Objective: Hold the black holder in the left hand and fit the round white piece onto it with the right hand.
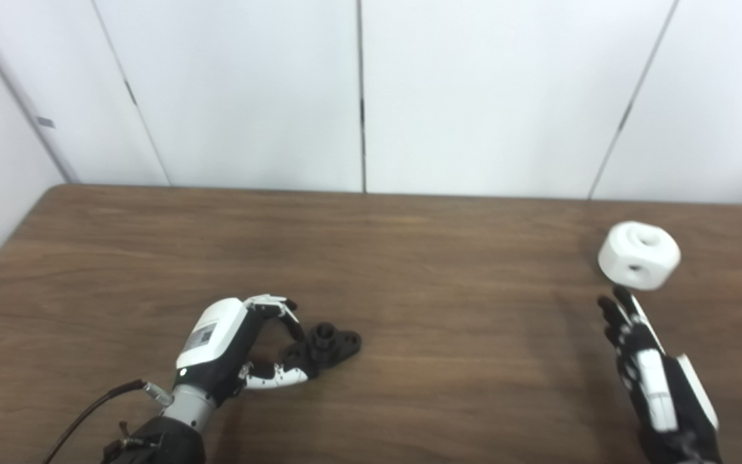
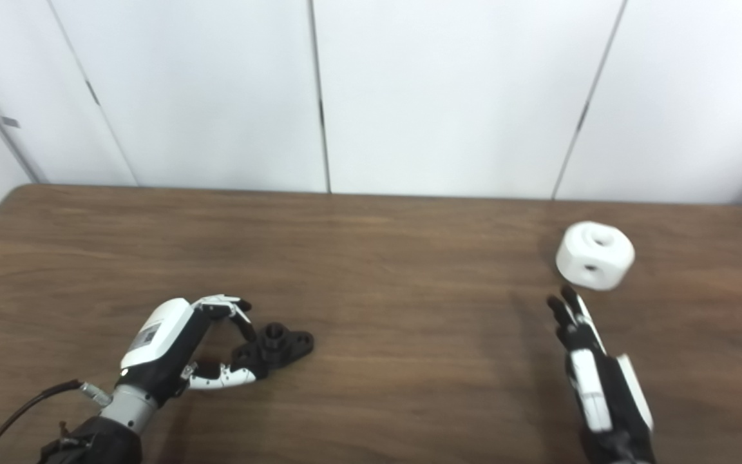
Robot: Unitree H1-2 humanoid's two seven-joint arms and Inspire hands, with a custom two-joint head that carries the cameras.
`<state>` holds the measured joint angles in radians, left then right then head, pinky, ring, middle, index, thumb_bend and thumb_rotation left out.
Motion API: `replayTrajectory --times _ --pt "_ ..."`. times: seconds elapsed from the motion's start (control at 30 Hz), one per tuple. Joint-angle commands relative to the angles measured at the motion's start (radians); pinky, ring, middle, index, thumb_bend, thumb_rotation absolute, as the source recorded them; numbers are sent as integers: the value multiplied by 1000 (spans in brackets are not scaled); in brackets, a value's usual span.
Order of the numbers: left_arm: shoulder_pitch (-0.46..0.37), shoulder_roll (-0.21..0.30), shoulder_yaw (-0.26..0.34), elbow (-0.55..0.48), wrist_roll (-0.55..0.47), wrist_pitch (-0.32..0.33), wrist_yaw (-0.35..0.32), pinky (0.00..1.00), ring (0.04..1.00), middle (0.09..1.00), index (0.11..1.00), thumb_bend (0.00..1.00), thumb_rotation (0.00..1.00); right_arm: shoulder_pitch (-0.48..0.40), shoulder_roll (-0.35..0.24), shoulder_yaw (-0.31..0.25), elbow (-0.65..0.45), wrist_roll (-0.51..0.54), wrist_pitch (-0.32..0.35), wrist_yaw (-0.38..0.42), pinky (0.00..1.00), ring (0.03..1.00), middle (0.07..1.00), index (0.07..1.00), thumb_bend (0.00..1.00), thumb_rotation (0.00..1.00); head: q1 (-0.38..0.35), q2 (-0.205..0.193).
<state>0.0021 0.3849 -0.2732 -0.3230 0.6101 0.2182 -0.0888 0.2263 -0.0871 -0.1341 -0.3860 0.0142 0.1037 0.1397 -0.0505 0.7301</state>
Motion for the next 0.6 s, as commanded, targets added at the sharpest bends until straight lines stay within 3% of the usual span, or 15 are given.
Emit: replayTrajectory --times 0.0,0.2,0.33,0.57 --pt "11 -12 -26 -58 26 -48 -19 789 869 786 487 520 55 176 43 28 -73 -11 7 -23 1000 973 944 968 565 1000 -3 3" --pt "52 -43 -82 -90 74 -85 -37 786 863 779 487 520 53 163 48 50 -98 -48 56 -48 1000 972 938 962 588 1000 -41 45" --pt "68 -56 -111 -87 111 -118 -47 854 867 781 487 518 55 155 49 57 -104 -46 67 -54 1000 971 937 959 588 1000 -63 66" --pt "103 -93 -153 -99 158 -121 -97 866 872 794 488 517 55 154 49 67 -122 -52 86 -68 1000 968 935 959 615 1000 -78 86"
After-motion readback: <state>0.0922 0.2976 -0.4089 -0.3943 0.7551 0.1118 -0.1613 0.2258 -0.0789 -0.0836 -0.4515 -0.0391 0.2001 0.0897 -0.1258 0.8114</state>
